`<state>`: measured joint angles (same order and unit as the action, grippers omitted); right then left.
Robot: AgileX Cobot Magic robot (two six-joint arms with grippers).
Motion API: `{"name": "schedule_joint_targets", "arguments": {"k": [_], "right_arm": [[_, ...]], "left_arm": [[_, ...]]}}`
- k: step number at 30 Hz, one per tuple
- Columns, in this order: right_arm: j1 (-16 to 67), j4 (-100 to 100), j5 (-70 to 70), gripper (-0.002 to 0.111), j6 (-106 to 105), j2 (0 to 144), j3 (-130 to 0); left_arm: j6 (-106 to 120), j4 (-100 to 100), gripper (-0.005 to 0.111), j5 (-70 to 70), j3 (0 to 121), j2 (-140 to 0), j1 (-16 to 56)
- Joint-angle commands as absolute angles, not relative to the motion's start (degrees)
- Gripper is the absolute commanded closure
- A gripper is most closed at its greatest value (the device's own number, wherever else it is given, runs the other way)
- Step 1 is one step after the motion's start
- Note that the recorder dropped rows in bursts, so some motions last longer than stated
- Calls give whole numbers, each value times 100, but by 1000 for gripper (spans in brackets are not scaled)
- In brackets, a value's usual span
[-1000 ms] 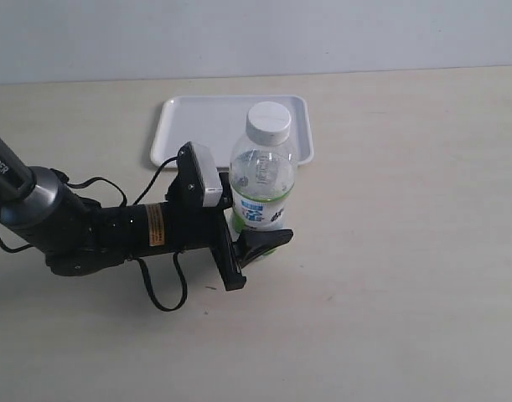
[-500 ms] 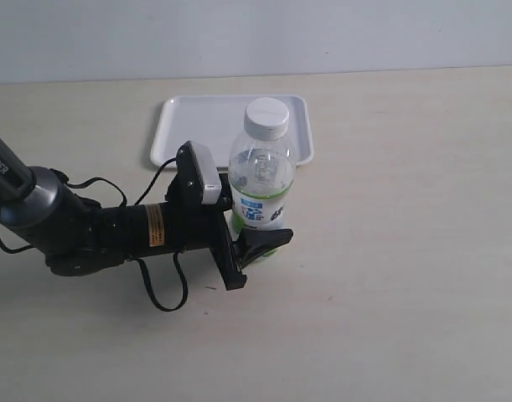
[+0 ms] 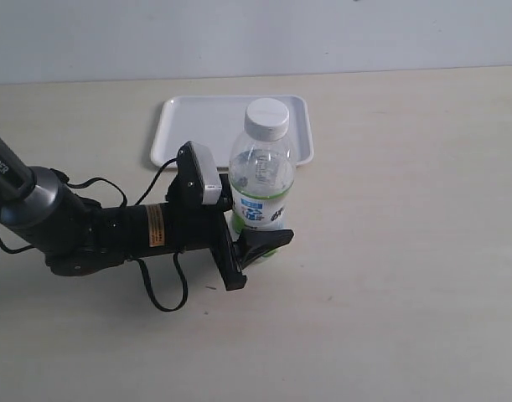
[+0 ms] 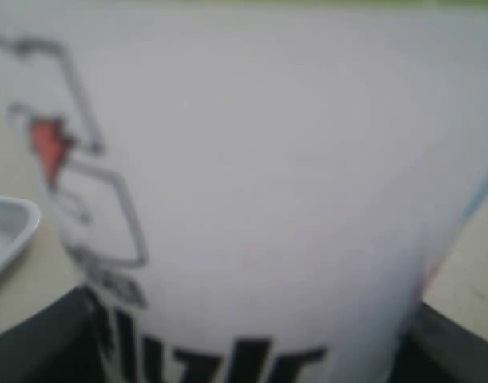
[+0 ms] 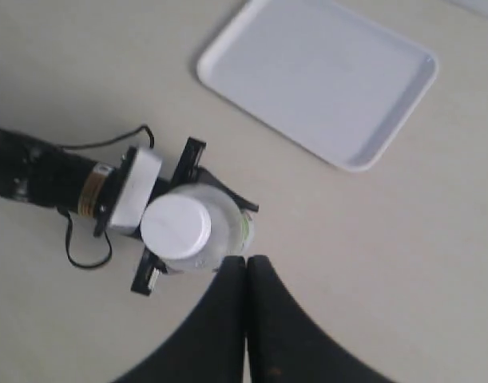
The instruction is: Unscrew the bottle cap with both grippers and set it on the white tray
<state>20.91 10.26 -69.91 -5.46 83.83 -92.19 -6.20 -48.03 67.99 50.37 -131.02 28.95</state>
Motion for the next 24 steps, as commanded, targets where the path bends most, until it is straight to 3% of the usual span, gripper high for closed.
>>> {"name": "schedule_joint_targets", "arguments": {"k": [1,7,16,24], "right_arm": [[2652,429,-6996,108,-237,8395,-8726],[3251,434,-6996,97,-237,8593,-8593],[3363,570,-6996,51,-224,9178,-8593],[3363,689,-6996,47,-253,9357,-8621]], "left_arm": [[-643,-4840,106,6941,5065,-12999,2915],[-643,-4891,106,6941,5065,-12999,2915],[-603,-4891,106,6932,5065,-12999,2915],[-448,-4891,106,6932,5065,-12999,2915]]}}
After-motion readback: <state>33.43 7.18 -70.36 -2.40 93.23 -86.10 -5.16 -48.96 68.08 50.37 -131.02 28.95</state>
